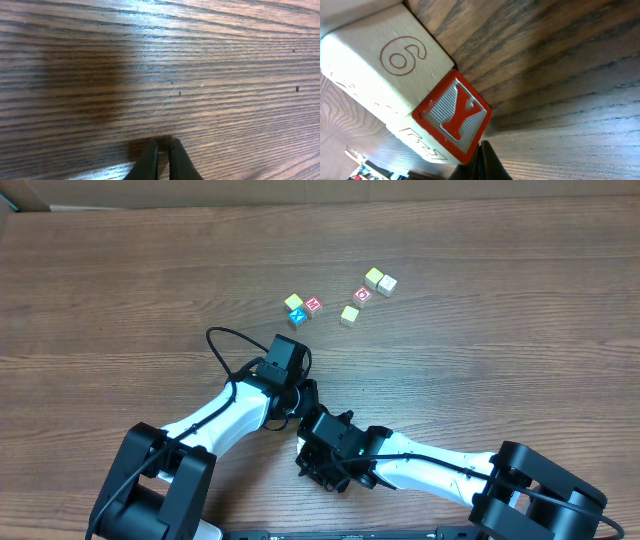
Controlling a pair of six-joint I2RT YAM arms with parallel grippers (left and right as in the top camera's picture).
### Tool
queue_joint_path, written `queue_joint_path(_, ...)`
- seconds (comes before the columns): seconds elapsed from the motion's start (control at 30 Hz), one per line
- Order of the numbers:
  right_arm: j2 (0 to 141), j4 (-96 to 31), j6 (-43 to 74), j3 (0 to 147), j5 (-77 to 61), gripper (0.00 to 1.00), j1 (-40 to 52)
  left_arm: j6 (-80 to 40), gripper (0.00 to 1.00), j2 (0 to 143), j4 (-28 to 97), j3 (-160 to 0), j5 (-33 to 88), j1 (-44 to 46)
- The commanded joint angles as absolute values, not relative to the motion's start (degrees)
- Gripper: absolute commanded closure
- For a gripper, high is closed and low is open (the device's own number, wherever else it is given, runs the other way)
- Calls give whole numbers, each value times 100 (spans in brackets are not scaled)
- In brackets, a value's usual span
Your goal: Flip 5 blocks
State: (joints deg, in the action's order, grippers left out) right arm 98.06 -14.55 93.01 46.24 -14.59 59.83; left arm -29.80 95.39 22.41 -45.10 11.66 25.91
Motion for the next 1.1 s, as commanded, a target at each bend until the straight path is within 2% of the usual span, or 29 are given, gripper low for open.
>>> queue_joint_path(0.0,9856,-1229,9327,4687,-648,96,5887,-2974,96,9911,2471,-4104,1470,2847)
queue_joint_path(0.67,9856,-1260,9327,4687,-646,96,5887,-2961,95,9911,2438,-4104,1446,2906)
queue_joint_path(1.07,9856,-1380,9321,4687,-624,96,5887,-3087,96,9911,2464,-4104,1269,2624)
